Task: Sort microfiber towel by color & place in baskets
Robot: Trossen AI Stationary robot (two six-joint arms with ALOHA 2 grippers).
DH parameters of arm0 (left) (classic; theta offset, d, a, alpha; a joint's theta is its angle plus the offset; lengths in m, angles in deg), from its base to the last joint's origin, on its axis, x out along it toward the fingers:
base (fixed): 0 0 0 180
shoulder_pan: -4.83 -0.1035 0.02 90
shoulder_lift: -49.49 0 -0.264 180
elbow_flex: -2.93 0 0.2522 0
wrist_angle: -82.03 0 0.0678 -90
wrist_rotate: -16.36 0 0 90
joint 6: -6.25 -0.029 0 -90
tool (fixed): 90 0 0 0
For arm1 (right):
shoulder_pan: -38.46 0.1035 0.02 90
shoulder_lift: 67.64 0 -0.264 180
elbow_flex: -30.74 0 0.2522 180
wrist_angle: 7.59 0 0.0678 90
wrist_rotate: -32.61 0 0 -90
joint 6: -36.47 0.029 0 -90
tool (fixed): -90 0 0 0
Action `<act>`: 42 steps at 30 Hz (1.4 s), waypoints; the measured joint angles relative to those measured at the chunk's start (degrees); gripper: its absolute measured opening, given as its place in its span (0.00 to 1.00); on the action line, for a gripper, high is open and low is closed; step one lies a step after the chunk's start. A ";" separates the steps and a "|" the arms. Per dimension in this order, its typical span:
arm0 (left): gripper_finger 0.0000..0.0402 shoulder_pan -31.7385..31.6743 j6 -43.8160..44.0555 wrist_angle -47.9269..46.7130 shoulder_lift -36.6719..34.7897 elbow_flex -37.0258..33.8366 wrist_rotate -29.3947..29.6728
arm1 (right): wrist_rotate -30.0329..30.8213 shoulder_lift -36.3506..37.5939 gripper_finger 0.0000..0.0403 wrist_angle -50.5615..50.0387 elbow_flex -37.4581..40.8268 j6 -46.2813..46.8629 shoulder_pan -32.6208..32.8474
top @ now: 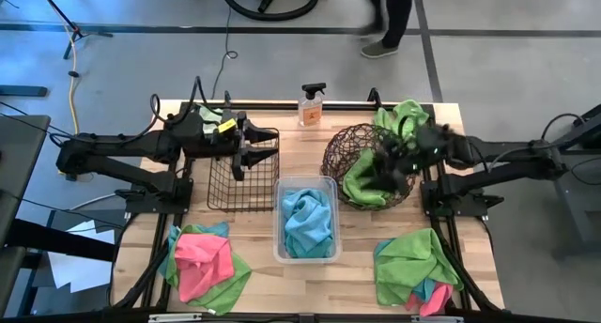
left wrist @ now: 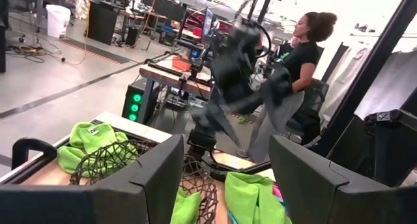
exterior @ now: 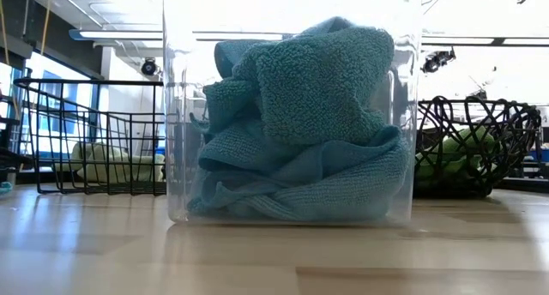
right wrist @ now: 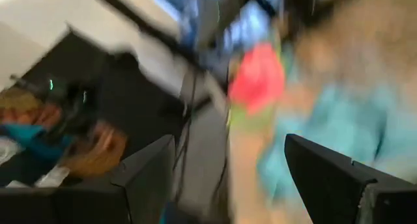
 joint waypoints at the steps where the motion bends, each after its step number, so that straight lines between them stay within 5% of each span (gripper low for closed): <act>1: 0.54 0.00 0.00 0.02 0.00 0.00 0.20 | -0.32 -0.20 0.71 -2.66 0.00 2.74 2.04; 11: 0.54 0.00 -1.57 0.02 0.00 0.00 1.51 | 0.32 -3.40 0.71 -29.41 0.00 30.68 23.59; 19: 0.54 0.00 -3.55 0.02 0.00 0.00 1.32 | 0.78 -12.15 0.71 -41.43 0.00 47.78 37.06; 33: 0.54 0.00 -3.61 0.00 0.00 0.00 -1.04 | 2.27 -34.74 0.71 -41.78 0.02 45.48 45.01; 39: 0.54 0.00 -3.61 0.00 0.00 0.00 -1.09 | 2.32 -39.01 0.70 -41.65 0.02 43.41 45.72; 42: 0.54 0.00 -3.58 -0.01 0.00 0.00 -1.09 | 2.32 -39.29 0.62 -41.13 0.02 41.14 45.71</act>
